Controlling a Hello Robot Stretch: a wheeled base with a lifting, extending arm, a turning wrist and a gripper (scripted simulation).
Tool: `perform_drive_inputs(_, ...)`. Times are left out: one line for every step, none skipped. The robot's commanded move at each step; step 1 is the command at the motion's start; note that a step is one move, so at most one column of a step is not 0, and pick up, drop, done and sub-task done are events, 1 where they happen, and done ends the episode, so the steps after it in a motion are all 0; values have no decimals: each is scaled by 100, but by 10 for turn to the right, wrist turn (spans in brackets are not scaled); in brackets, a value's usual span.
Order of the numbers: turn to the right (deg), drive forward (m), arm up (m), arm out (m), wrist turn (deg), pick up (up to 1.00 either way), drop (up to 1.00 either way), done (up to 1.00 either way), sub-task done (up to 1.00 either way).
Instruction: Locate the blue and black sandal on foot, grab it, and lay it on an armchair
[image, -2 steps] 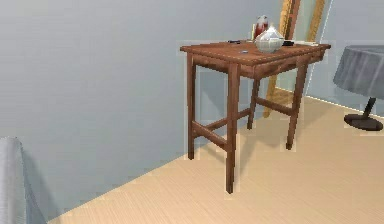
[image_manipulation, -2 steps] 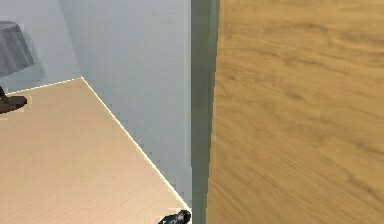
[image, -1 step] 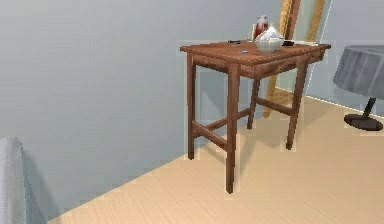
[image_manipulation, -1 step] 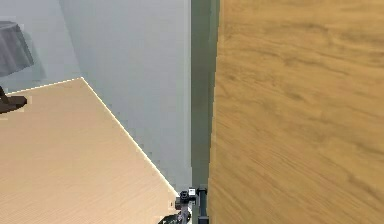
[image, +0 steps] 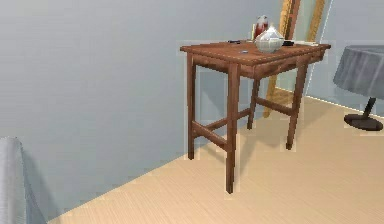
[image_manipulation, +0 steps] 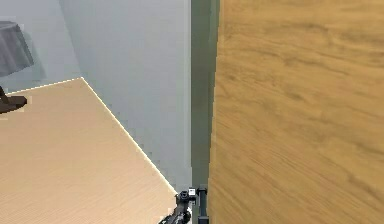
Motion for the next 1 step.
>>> perform_drive_inputs(0, 0, 0, 0, 450, 0, 0, 0, 0)
